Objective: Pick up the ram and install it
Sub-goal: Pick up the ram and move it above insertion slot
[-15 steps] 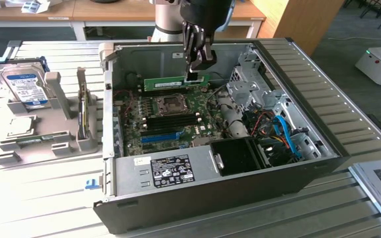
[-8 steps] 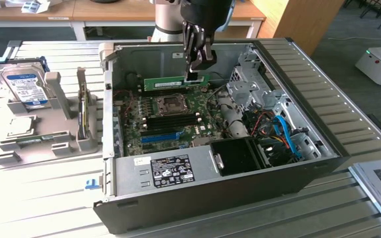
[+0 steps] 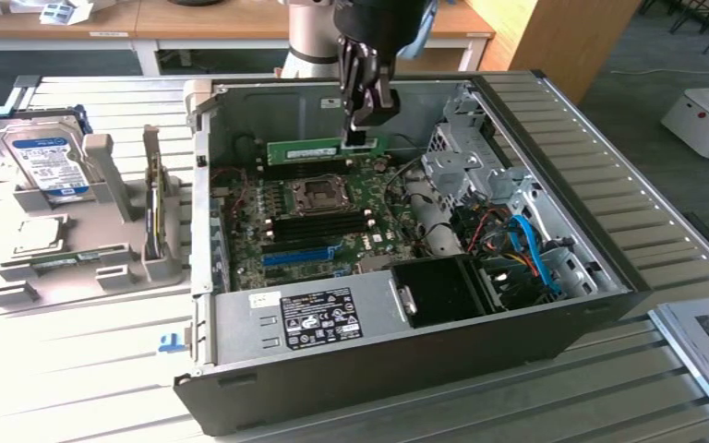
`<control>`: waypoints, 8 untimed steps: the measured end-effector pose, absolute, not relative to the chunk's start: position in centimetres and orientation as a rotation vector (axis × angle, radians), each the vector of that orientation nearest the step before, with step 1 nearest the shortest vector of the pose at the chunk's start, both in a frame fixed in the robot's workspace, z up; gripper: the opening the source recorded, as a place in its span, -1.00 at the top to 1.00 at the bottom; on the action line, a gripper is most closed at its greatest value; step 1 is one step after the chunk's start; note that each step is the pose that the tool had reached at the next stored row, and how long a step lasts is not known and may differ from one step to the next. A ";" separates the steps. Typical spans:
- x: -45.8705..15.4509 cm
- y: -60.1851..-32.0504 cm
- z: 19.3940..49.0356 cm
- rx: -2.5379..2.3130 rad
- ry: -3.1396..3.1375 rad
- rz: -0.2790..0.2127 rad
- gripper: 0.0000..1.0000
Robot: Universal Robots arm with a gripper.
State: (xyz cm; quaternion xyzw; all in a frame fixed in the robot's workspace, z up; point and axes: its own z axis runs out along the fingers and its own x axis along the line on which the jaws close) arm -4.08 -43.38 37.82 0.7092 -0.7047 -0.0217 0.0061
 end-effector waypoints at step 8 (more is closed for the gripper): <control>-4.1 -42.6 37.7 2.220 -2.205 -0.068 0.76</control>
